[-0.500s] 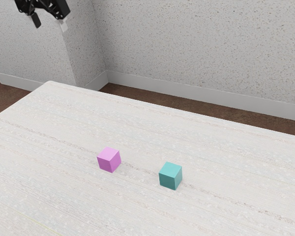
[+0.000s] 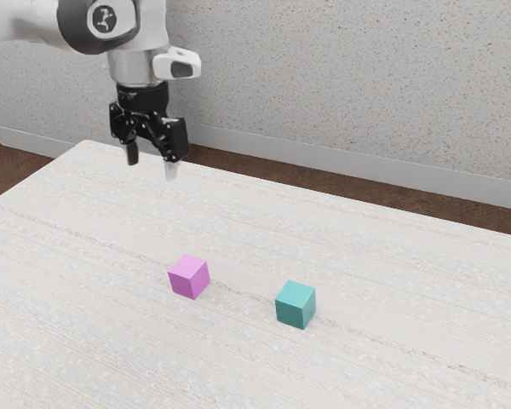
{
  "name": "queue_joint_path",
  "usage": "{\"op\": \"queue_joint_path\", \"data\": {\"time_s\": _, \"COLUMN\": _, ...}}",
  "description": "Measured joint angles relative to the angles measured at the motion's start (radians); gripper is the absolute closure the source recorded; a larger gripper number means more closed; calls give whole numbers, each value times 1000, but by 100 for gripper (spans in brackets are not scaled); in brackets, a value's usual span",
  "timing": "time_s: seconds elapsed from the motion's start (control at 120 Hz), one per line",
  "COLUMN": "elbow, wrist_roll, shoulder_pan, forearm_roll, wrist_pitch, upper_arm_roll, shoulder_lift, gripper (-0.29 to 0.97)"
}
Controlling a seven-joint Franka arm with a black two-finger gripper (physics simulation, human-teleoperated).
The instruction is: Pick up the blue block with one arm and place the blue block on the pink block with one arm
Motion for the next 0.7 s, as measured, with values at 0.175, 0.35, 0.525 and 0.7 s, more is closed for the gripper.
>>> {"op": "queue_joint_path", "data": {"time_s": 0.175, "elbow": -170, "wrist_roll": -12, "shoulder_pan": 23, "forearm_roll": 12, "wrist_pitch": 143, "upper_arm_roll": -91, "shoulder_lift": -25, "gripper": 0}}
{"op": "queue_joint_path", "data": {"time_s": 0.35, "elbow": -233, "wrist_roll": -45, "shoulder_pan": -29, "forearm_roll": 6, "wrist_pitch": 254, "upper_arm_roll": -117, "shoulder_lift": 35, "gripper": 0}}
{"op": "queue_joint_path", "data": {"time_s": 0.525, "elbow": -290, "wrist_roll": -81, "shoulder_pan": -23, "forearm_roll": 27, "wrist_pitch": 368, "upper_arm_roll": -149, "shoulder_lift": 120, "gripper": 0}}
{"op": "queue_joint_path", "data": {"time_s": 0.7, "elbow": -326, "wrist_roll": -114, "shoulder_pan": -9, "forearm_roll": 11, "wrist_pitch": 455, "upper_arm_roll": -207, "shoulder_lift": 128, "gripper": 0}}
